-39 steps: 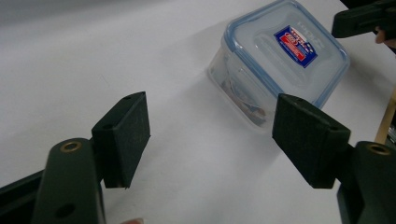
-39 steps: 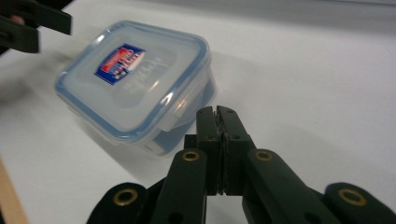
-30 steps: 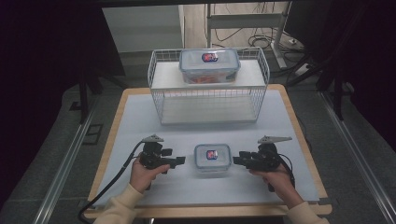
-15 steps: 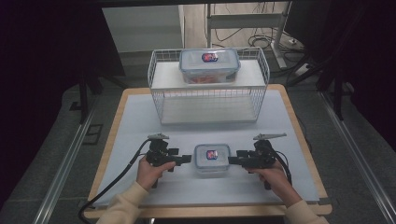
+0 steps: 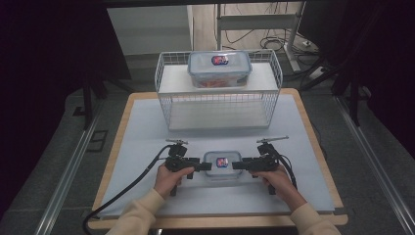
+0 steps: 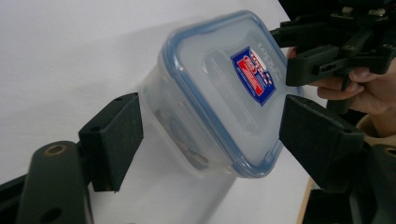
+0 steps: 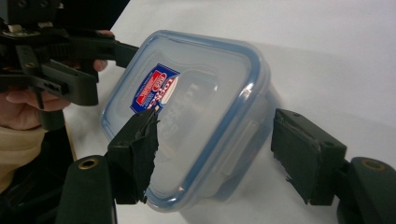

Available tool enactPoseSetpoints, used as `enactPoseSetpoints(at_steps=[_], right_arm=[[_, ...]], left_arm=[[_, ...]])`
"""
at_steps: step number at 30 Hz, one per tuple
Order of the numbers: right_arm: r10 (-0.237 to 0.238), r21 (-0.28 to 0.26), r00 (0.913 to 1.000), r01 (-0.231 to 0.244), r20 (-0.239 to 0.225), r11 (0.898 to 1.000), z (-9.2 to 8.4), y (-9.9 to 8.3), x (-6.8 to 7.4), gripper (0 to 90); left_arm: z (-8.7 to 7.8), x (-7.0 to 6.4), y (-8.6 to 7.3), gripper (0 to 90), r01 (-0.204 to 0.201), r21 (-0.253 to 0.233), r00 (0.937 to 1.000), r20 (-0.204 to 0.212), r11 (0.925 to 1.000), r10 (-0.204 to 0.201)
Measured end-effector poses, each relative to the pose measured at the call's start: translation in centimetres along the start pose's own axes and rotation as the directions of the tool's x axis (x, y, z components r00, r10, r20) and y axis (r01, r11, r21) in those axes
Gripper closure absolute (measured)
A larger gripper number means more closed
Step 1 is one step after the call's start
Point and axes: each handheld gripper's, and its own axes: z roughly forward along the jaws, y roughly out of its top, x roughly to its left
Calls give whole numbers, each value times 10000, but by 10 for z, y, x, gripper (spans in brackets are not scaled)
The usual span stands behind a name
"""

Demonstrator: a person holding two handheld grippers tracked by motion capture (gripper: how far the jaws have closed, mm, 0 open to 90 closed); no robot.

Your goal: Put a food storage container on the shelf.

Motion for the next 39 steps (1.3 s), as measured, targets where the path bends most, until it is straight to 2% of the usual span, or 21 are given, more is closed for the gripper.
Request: enactPoseSetpoints(at_steps=[5,8,12,14,20,26,28,31,39], right_arm=[[272,122,9993,-269,-268,9996,2,0,-1,346],[400,79,9988,-398,-298,9992,-1,0,-1,400],[521,-4,9978,-522,-398,9986,-2,-1,-1,433],[402,-119,9984,-407,-392,9991,-3,-2,-1,440],[37,-322,9994,-48,-338,9995,-8,-7,4,473],[-293,-581,9993,280,-222,9979,-11,-12,8,491],[-178,-643,9993,156,-328,9978,-13,-13,8,507],[-304,-686,9984,272,-471,9973,-15,-15,8,520],[-456,-705,9978,421,-482,9966,-17,-16,11,531]], left_arm=[[4,0,-3,250,163,143,9995,271,9998,-167],[7,0,-4,294,192,179,9990,410,9997,-199],[7,0,-5,349,109,298,9994,312,9995,-118],[6,-1,-5,376,-49,283,9996,270,9996,42],[1,-2,-8,457,-49,46,9993,374,10000,47],[-2,-6,-12,485,-187,-238,9996,230,9995,192],[-3,-7,-14,500,-218,-276,9994,261,9994,225],[-4,-8,-15,515,-281,-352,9991,296,9990,291],[-7,-13,-19,531,-470,-457,9988,147,9978,477]])
